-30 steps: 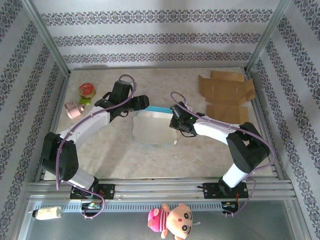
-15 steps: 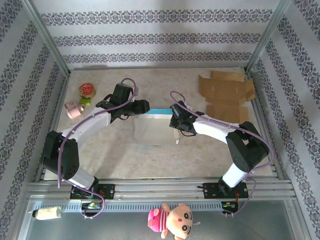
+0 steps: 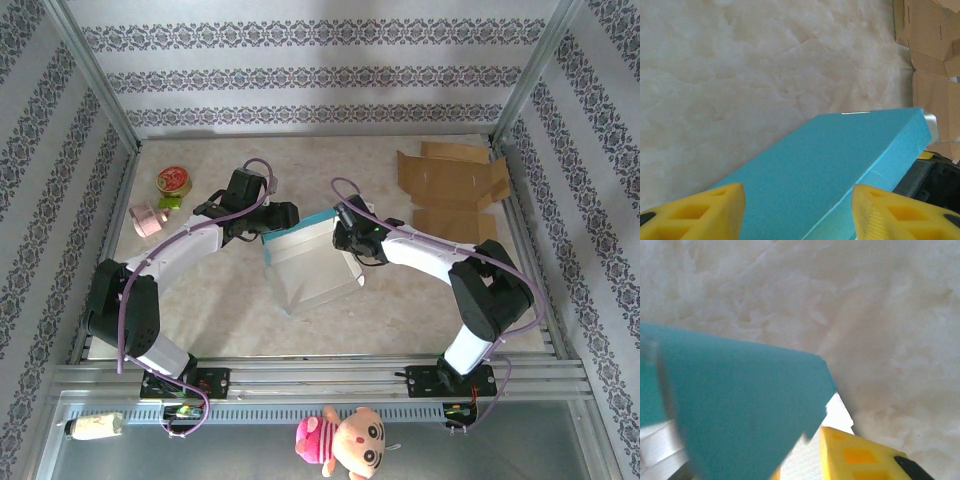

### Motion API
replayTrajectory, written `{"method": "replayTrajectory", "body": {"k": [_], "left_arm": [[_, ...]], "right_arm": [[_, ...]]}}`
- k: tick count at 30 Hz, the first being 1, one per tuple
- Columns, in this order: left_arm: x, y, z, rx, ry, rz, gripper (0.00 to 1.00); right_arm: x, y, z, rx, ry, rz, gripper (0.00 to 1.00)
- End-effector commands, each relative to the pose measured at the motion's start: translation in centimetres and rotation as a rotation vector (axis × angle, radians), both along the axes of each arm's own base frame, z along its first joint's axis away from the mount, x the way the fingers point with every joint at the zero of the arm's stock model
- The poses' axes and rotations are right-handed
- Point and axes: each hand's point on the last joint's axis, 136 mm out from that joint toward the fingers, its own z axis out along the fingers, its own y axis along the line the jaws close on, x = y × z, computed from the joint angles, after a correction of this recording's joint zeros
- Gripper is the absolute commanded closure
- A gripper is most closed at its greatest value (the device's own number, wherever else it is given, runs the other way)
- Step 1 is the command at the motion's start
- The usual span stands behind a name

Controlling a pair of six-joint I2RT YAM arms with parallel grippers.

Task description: Fold the paper box

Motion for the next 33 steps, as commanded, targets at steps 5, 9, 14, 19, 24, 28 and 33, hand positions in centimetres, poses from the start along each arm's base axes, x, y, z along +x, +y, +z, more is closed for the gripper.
{"method": "replayTrajectory", "body": {"k": [5, 9, 14, 19, 24, 28, 33], "left_arm": [[1.2, 1.5, 0.3, 0.035, -0.043, 0.062, 0.37], [1.3, 2.6, 1.7, 0.056, -0.093, 0.096, 0.31], [0.3, 4.1, 4.5, 0.072, -0.156, 0.14, 0.29], [-2.0, 5.9, 5.8, 0.081, -0.167, 0.204, 0.28], [-4.1, 8.5, 4.3, 0.153, -0.116, 0.273, 0.26], [-4.4, 8.9, 2.7, 0.125, -0.069, 0.287, 0.26], [-3.3, 8.6, 1.2, 0.05, -0.039, 0.285, 0.25]], "right_arm": [[-0.4, 0.5, 3.4, -0.02, -0.139, 0.213, 0.58], [-0.5, -0.7, 5.9, -0.015, -0.21, 0.283, 0.48], [1.4, -2.2, 9.1, -0.068, -0.403, 0.533, 0.38], [6.1, -4.4, 9.9, 0.047, -0.399, 0.699, 0.41], [9.6, -6.2, 10.5, 0.128, -0.475, 0.817, 0.42], [7.4, -5.0, 7.9, -0.072, -0.526, 1.115, 0.38], [7.3, -5.4, 4.3, -0.252, -0.469, 1.291, 0.4]]}}
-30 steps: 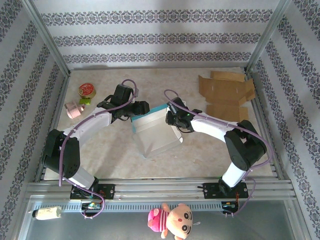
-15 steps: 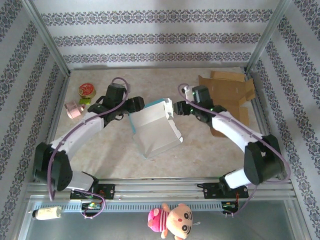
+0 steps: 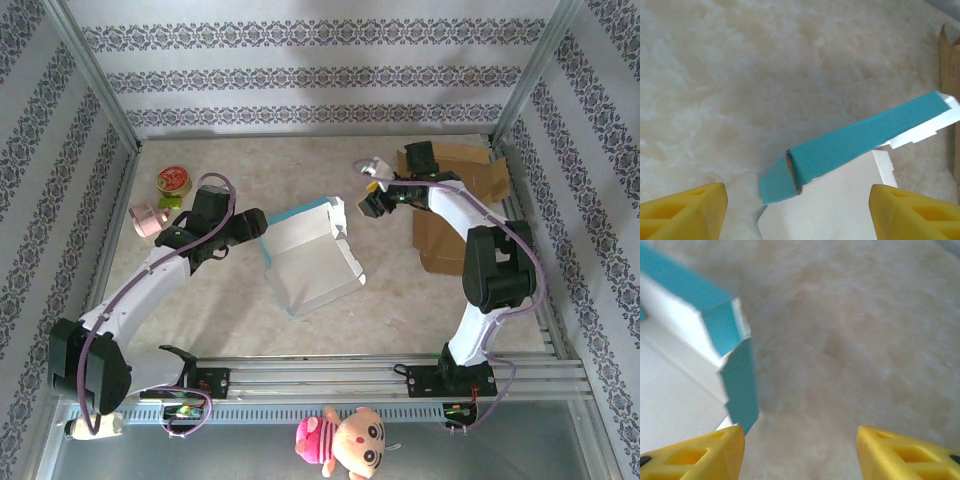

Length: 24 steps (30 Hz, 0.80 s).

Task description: Fold the paper box

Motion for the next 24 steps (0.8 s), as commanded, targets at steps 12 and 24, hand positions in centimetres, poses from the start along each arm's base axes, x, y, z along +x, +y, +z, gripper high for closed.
{"method": "replayTrajectory", "body": {"k": [12, 24], "left_arm": [[4.1, -2.0, -1.6, -0.182, -0.012, -0.061, 0.35], [4.5, -2.8, -3.1, -0.2, 0.023, -0.093, 0.4]], "right_arm": [[-0.5, 3.6, -3.9, -0.156, -0.019, 0.35, 0.52], [-1.2, 6.2, -3.8, -0.081, 0.022, 0.384, 0.53]]}}
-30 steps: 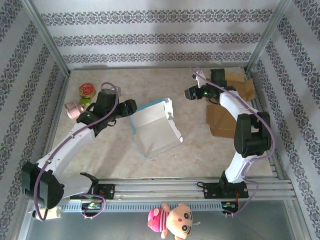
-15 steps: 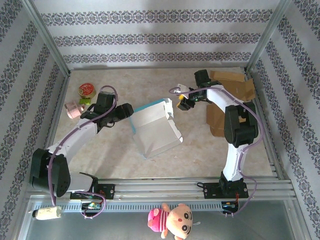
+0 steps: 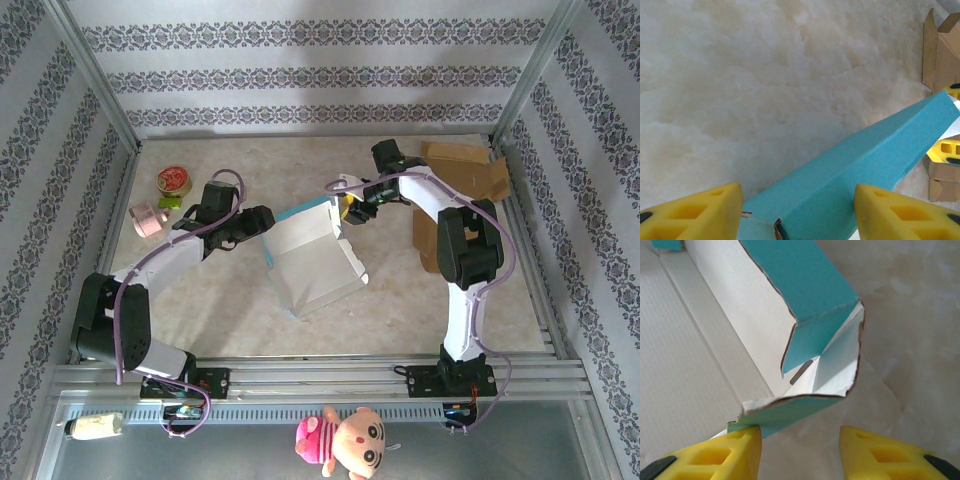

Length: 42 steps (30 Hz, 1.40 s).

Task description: Fold the paper box

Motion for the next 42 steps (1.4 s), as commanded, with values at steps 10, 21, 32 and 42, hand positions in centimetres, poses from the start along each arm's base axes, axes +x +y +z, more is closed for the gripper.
{"method": "replayTrajectory", "body": {"k": [10, 21, 32, 42], "left_arm": [[0.9, -0.2, 1.0, -0.027, -0.041, -0.005, 0.4], [1.0, -0.3, 0.4, -0.032, -0.045, -0.01, 0.41], [1.0, -0.3, 0.2, -0.03, -0.051, -0.018, 0.41], [1.1, -0.3, 0.3, -0.032, -0.058, -0.027, 0.41]], "right_arm": [[-0.9, 3.2, -0.1, 0.028, 0.057, 0.036, 0.53], [-0.5, 5.2, 1.0, 0.048, 0.067, 0.013, 0.52], [0.6, 6.9, 0.2, -0.008, 0.135, -0.149, 0.57], [-0.8, 8.8, -1.4, -0.027, 0.193, -0.174, 0.61]]}}
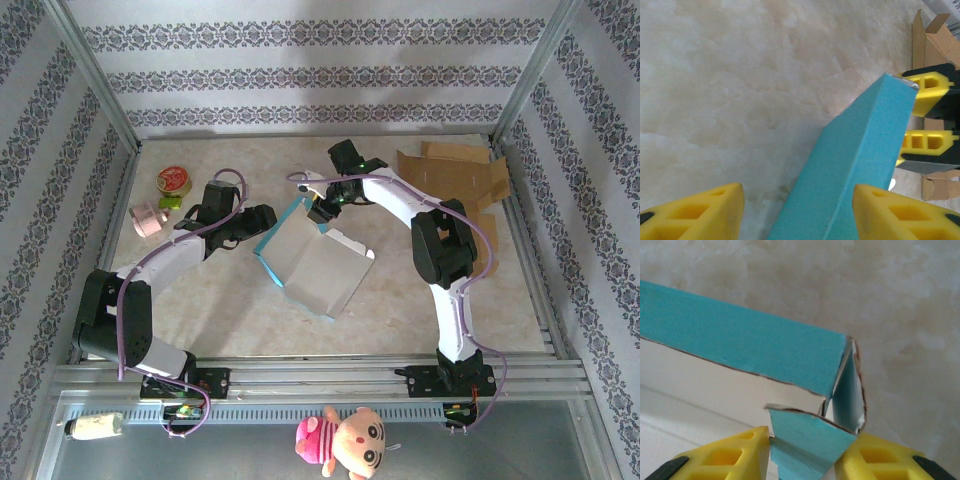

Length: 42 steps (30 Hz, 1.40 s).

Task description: Fold the paper box

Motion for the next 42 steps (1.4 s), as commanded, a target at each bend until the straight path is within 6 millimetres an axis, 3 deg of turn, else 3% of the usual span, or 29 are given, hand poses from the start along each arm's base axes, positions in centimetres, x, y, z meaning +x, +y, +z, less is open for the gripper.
{"method": "replayTrajectory", "body": {"k": [1, 9, 23, 28, 32, 35, 42], "left_arm": [[0.6, 0.3, 0.2, -0.005, -0.031, -0.008, 0.41], [0.6, 0.5, -0.1, -0.009, -0.03, 0.002, 0.41], [0.7, 0.9, -0.9, -0.002, -0.005, 0.012, 0.41], [1.0, 0.7, -0.9, -0.017, -0.004, 0.006, 0.41], [1.0, 0.7, -0.6, -0.015, -0.011, 0.009, 0.41], [1.0, 0.9, -0.7, -0.011, -0.01, 0.012, 0.41], [0.9, 1.0, -1.0, -0.013, -0.008, 0.017, 0.41]], "right_arm": [[-0.8, 0.2, -1.2, -0.001, 0.071, -0.02, 0.61], [-0.4, 0.5, -1.4, 0.0, 0.116, -0.09, 0.82], [-0.6, 1.3, -2.8, -0.06, 0.07, -0.137, 0.91], [-0.5, 1.2, -3.1, -0.084, 0.032, -0.177, 1.0], [-0.4, 1.1, -3.9, -0.105, 0.013, -0.235, 1.0], [-0.6, 1.5, -4.7, -0.126, 0.027, -0.273, 0.9], [-0.9, 2.4, -6.9, -0.12, 0.13, -0.343, 0.87]]}}
